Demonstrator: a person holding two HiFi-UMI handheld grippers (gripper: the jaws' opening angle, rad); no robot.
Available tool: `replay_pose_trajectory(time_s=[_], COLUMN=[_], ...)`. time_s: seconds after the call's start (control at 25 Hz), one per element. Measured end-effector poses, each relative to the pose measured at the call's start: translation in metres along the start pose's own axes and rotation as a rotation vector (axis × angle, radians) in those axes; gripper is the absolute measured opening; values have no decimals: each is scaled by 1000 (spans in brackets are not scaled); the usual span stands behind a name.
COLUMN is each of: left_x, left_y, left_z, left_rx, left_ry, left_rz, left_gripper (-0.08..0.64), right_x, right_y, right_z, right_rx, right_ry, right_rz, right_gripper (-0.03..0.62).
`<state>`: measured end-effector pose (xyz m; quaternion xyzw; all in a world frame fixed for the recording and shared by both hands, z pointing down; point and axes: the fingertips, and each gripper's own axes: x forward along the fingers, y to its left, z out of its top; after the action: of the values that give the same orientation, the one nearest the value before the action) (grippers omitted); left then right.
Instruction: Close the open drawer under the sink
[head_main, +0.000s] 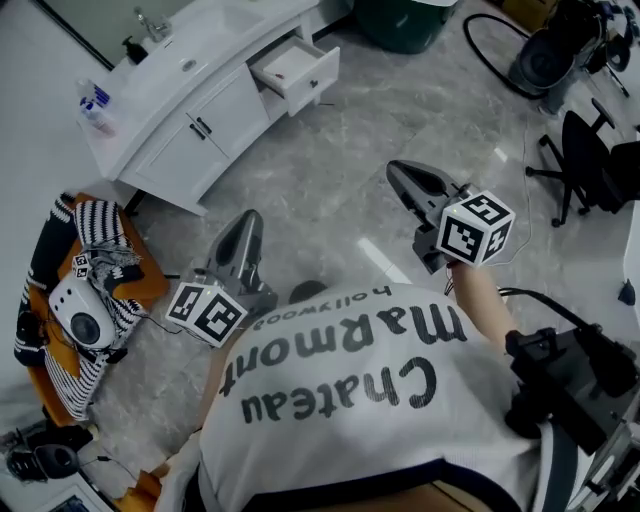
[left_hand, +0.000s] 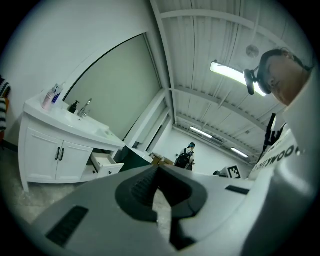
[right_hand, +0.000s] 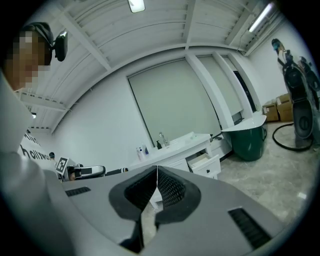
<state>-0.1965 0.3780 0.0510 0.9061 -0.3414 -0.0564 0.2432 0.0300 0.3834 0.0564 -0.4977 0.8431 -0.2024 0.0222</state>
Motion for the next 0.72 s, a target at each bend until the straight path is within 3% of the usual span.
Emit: replay_pose_trajectory(time_s=[0.28, 0.48, 0.72], left_x=[22, 73, 143], left_y=[35, 47, 74], left_z=[-6, -6, 19], left_rx=[-46, -54, -42], left_ry=[69, 122, 168], left_rz=[23, -50, -131], left_gripper=[8, 8, 8], right_x=[24, 33, 69], right_y=[-19, -55, -94], right_z=[-8, -15, 8], right_rx=[7, 46, 97], right_ry=[41, 74, 45], right_rz=[-34, -132, -203], right_gripper=[12, 12, 12])
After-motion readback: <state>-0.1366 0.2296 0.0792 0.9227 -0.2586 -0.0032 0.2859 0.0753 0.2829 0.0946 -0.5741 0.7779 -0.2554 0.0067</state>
